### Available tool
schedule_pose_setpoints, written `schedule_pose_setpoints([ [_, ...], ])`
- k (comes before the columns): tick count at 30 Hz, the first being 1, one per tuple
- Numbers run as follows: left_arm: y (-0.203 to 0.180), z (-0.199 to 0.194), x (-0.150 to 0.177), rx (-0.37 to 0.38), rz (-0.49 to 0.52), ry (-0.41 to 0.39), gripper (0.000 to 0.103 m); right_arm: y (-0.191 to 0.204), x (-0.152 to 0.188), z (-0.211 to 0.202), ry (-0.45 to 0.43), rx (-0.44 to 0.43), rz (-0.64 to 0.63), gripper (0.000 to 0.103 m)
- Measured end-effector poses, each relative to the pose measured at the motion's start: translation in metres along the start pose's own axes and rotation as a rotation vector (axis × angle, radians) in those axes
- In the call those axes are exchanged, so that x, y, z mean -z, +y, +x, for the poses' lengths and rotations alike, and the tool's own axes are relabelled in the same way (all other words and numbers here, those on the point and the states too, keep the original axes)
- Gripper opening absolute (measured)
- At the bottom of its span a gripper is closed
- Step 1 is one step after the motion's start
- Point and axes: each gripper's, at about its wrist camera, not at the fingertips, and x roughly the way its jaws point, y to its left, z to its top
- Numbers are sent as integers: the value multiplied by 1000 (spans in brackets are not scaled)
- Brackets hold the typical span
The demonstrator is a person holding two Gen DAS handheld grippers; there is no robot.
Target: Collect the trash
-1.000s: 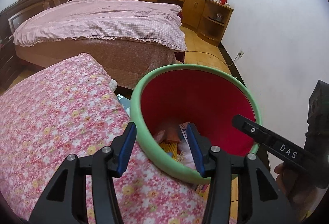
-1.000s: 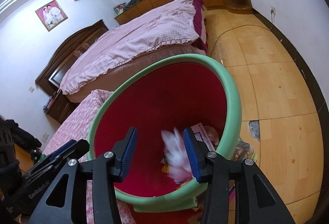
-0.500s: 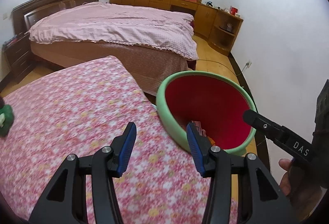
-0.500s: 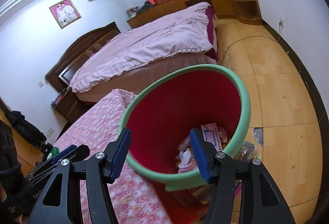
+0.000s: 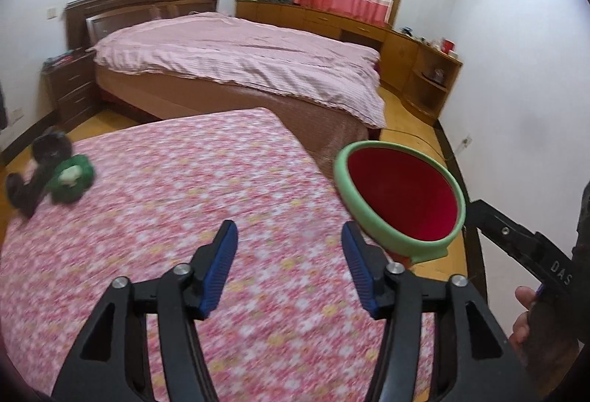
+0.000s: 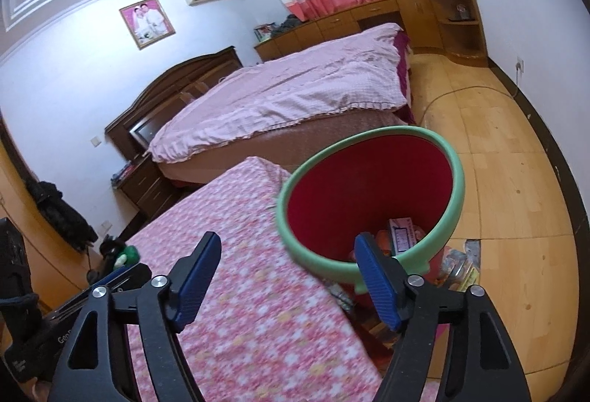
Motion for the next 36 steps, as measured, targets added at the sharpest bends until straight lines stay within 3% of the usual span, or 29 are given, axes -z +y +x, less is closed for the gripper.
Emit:
schedule_pose_setpoints([
  [18, 55, -79, 49, -235, -120, -56, 61, 72, 53, -24, 8, -42, -153, 80],
  [36, 71, -111, 79, -335, -165, -106, 61, 101, 85, -47, 2, -54, -241, 80],
])
